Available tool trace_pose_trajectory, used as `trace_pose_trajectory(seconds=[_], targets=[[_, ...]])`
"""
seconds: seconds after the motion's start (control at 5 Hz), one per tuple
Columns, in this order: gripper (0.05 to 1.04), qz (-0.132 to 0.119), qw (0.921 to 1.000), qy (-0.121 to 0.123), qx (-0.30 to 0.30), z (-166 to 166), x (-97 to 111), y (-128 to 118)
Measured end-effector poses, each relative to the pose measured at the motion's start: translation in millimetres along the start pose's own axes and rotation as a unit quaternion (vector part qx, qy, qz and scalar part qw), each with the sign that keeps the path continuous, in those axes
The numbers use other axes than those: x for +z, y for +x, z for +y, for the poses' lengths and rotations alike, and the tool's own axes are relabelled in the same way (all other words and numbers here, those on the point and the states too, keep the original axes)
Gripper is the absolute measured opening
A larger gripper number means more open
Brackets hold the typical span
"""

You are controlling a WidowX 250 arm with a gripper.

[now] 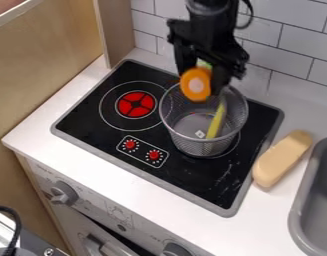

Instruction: Takes a red object from the silver basket and places it on the burner in the left

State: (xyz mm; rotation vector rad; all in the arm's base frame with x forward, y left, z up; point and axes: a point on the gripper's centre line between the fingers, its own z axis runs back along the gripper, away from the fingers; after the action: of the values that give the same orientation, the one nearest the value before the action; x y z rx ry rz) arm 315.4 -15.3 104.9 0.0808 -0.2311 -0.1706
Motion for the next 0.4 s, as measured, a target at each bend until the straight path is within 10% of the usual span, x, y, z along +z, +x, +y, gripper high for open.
trace_pose_trajectory(seconds=[0.4], targets=[[0.716,-0.038,0.9947,0.017,-0.094,52.1,-9.2,-6.8]])
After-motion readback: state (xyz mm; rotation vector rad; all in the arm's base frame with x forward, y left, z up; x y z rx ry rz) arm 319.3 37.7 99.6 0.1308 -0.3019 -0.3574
